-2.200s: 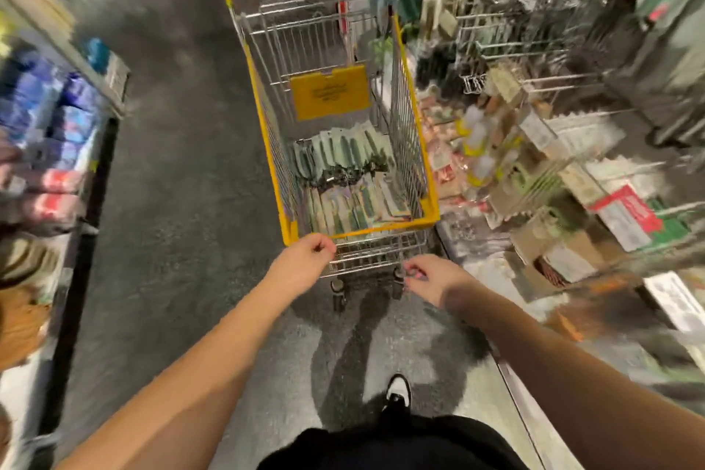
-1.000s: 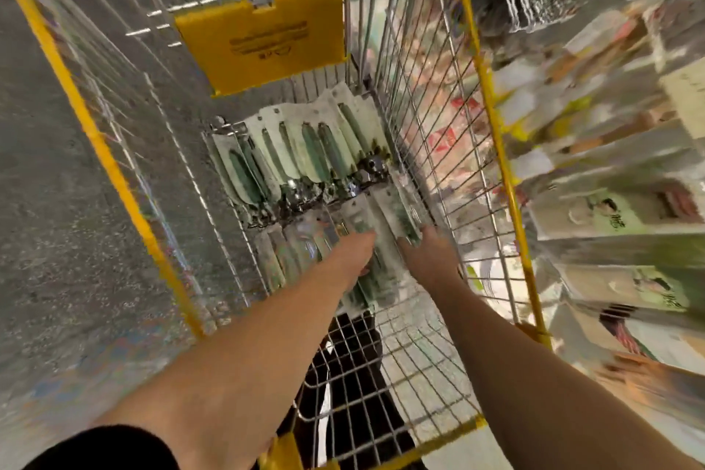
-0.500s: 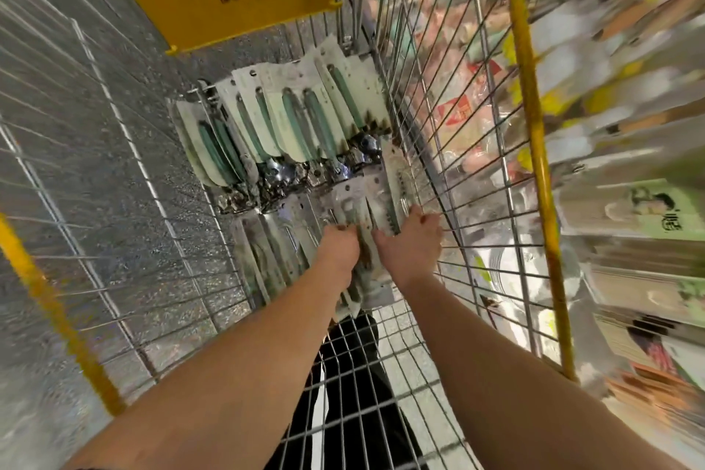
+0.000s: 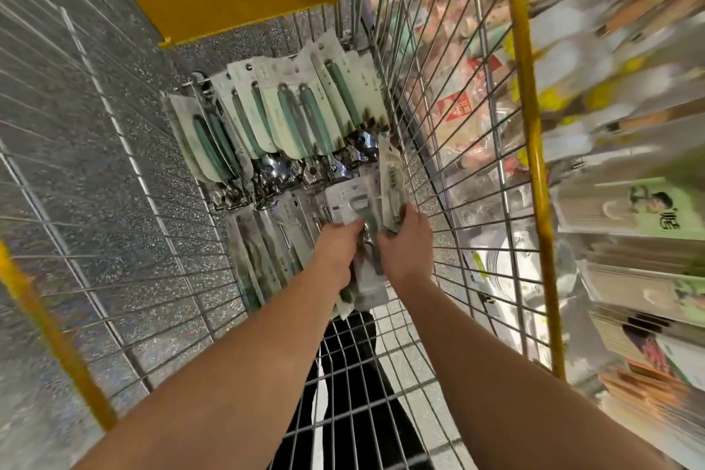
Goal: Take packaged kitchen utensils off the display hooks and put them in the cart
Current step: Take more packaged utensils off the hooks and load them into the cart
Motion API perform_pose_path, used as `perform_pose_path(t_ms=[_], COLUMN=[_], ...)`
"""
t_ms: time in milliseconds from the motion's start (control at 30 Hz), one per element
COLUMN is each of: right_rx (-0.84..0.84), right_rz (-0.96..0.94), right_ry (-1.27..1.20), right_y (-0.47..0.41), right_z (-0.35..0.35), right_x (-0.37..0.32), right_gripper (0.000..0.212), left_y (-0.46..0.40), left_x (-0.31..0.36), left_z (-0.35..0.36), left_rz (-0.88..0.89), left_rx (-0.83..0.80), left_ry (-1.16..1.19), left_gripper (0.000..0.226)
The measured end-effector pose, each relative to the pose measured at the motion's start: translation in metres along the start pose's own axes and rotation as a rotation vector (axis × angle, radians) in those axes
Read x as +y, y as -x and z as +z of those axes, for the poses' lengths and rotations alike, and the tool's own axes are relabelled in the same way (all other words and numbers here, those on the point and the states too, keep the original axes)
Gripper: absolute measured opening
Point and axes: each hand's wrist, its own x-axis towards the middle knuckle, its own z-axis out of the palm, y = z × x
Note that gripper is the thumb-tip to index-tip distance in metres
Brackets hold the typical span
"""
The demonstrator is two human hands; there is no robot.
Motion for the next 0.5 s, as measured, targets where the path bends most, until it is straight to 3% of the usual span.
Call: perform_pose_path(t_ms=[67,233,333,433,500], right_rx=[-0.031,-0.042,-0.030,-0.028,-0.028], right_rz=[0.029,0.043,0.065,0.050,0.032], right_ry=[-0.037,-0.087,-0.102,-0.091,-0.092], right_y=[0.001,0.000,0.010,0.025,0.032], right_z=[-0.003,-0.011,-0.014,-0.015,-0.016], right_x=[-0.002,-0.001,-0.004,-0.006,-0.009], right_gripper=[0.052,0.035,0.030,0.029,0.033], left_y=[0.000,0.005,0.010,0.013,0.023], left_x=[-0.001,0.002,0.003,0.001,0.000], left_z=[0.001,-0.002,0.005,0.011,0.013], left_rz=[-0.007,0.049,0.173,0.255,0.313], left_rx=[-0.015,-0.108,0.014,0.198,0.273], left_ry=[-0.014,0.028,-0.068,-0.236,-0.277], left_gripper=[0.060,0.053,0.036,0.051,0.040])
